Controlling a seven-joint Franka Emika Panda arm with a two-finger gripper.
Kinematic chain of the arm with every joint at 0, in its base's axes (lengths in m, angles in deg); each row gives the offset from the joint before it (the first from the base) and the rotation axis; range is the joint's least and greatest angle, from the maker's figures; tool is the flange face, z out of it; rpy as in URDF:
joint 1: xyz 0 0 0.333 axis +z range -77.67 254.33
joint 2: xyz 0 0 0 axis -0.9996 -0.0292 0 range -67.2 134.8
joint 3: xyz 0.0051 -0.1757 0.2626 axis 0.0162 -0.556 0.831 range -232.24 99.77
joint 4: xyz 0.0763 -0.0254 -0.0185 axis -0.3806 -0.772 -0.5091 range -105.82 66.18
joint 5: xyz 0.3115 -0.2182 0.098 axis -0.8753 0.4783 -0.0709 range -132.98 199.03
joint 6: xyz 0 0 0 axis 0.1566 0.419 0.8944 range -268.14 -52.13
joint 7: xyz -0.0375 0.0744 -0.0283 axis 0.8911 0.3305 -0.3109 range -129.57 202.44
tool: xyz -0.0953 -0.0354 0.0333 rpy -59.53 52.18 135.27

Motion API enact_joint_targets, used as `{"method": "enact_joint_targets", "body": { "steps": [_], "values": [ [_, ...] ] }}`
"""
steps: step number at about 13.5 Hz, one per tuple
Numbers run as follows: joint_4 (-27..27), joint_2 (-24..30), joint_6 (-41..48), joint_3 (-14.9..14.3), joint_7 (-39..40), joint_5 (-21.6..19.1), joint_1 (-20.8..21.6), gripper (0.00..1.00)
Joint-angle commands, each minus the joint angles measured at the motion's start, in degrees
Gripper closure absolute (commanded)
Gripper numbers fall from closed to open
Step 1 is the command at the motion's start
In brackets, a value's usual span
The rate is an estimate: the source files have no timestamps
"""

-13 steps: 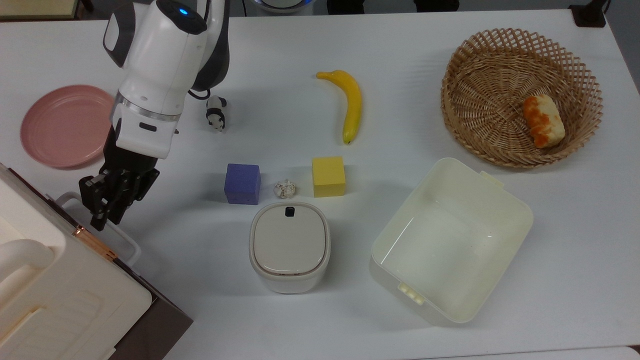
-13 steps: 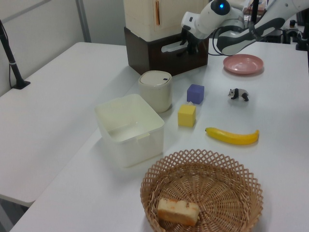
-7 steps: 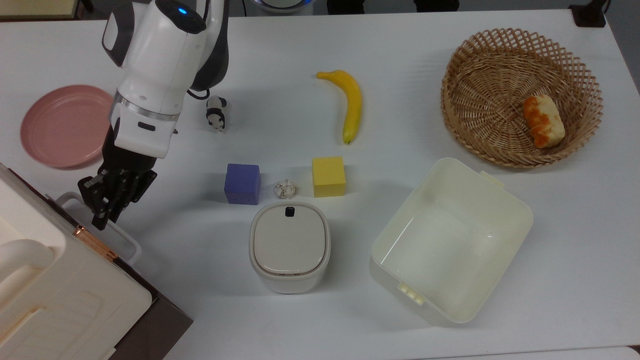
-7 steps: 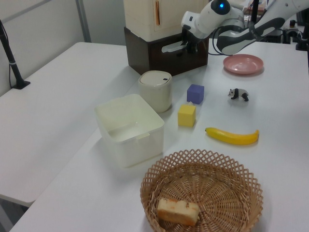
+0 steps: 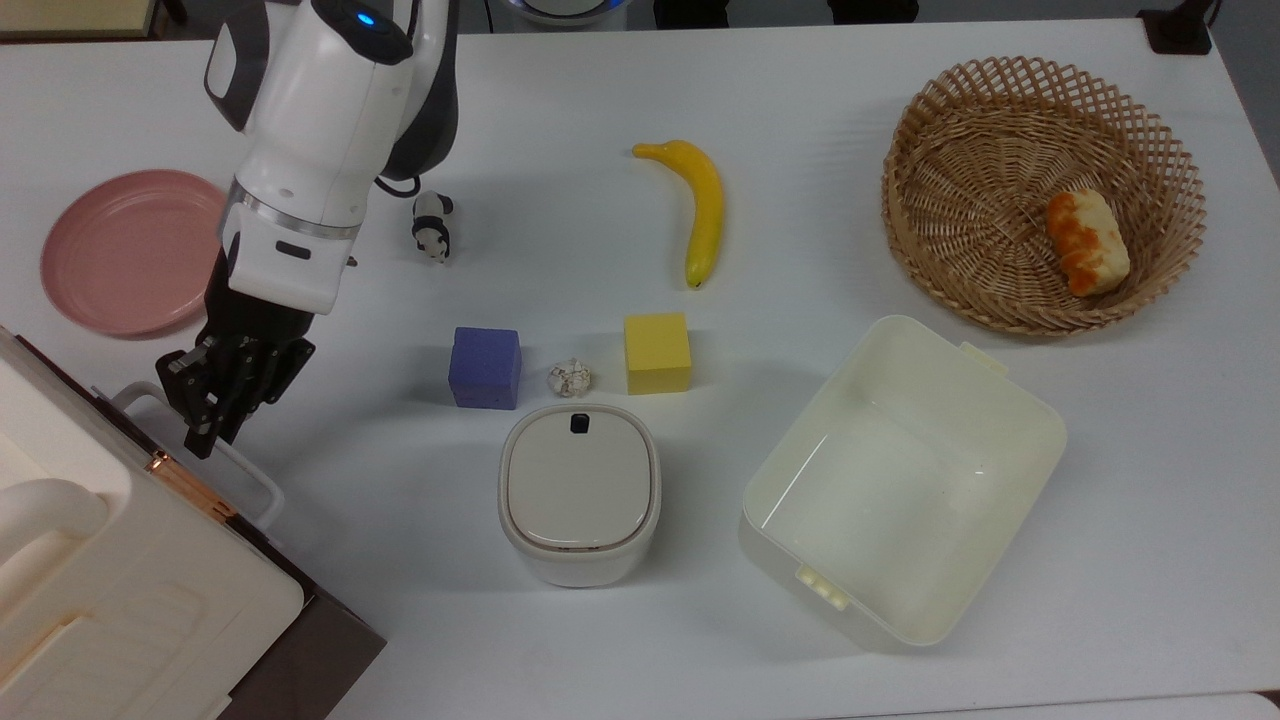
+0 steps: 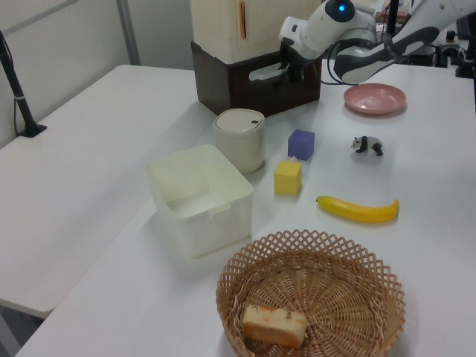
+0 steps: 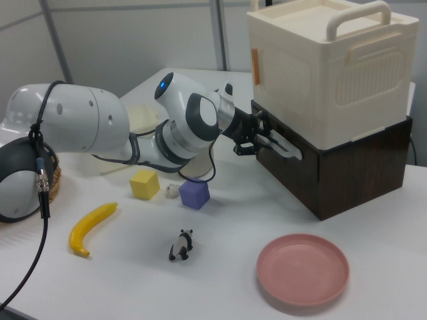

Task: Open the drawer
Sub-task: 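Pull the drawer handle outward with the gripper to slide the drawer open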

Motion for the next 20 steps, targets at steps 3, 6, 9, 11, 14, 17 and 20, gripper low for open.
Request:
{"method": "enact_joint_targets", "body": {
  "steps": [3, 6, 9, 11, 14, 17, 20],
  "values": [
    [-9.5, 8.5, -1.2, 0.6, -4.0, 0.8, 0.8, 0.98],
    [-14.2, 12.2, -0.9, 1.5, -6.1, 0.8, 0.9, 0.98],
    [-17.4, 14.3, -0.7, 2.3, -7.5, 0.8, 0.9, 0.98],
    [-18.9, 15.2, -0.7, 2.6, -7.7, 0.8, 0.9, 0.98],
    [-20.5, 16.4, -0.6, 3.0, -7.8, 0.8, 1.0, 0.98],
    [-21.1, 16.4, -0.5, 3.4, -7.9, 0.7, 1.1, 0.98],
    [-21.8, 16.6, 0.2, 3.4, -8.1, 0.7, 1.9, 0.98]
  ]
}}
